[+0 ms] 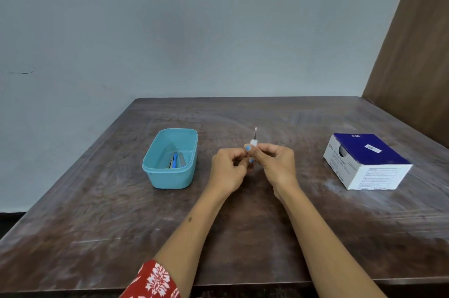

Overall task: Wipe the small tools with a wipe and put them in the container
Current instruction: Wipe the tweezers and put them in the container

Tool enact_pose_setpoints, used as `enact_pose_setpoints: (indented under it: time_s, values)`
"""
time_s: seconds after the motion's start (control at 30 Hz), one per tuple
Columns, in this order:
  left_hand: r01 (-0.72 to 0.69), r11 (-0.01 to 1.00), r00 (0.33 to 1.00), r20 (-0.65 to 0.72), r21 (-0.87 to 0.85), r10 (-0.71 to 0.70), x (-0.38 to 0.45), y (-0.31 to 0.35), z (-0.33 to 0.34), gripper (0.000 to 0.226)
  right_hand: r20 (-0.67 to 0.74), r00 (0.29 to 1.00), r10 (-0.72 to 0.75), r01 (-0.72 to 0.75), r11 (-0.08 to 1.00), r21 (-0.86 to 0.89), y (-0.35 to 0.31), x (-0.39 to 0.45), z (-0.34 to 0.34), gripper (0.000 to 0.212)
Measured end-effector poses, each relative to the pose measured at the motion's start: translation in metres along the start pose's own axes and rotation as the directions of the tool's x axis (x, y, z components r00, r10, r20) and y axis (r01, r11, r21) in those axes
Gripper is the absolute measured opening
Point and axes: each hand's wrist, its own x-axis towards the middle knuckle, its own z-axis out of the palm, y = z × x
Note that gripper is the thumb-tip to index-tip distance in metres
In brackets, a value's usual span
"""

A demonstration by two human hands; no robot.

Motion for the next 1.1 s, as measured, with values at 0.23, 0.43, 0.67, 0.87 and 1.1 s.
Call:
enact_pose_setpoints:
  time_s: [0.23, 0.43, 0.67, 0.87, 1.1]
  values:
    - [0.021, 0.996, 0.999, -0.037, -0.090, -0.025, 0.000, 0.003, 0.004, 0.020, -0.062, 0.996, -0.065, 0.072, 0.990, 0.118, -0.010, -0.001, 0.002, 0.007]
    - [0.040, 0.994, 0.998, -0.038, -0.102, -0.044, 0.001, 0.003, 0.003, 0.015, -0.019, 0.998, -0.063, 0.064, 0.993, 0.096, -0.008, -0.002, 0.002, 0.005]
    - [-0.006, 0.998, 0.995, -0.098, -0.059, 0.000, 0.001, 0.005, 0.001, 0.023, -0.020, 0.996, -0.088, 0.088, 0.996, 0.029, -0.004, -0.001, 0.001, 0.008]
    - [-0.125, 0.970, 0.970, -0.231, -0.209, 0.075, -0.001, 0.014, -0.002, 0.028, -0.014, 0.945, -0.328, 0.308, 0.901, -0.305, -0.001, -0.001, 0.000, 0.001]
    - [-0.209, 0.957, 0.952, -0.265, -0.201, 0.152, 0.004, 0.008, -0.004, 0.021, 0.087, 0.911, -0.404, 0.398, 0.802, -0.446, 0.003, -0.002, 0.000, 0.002]
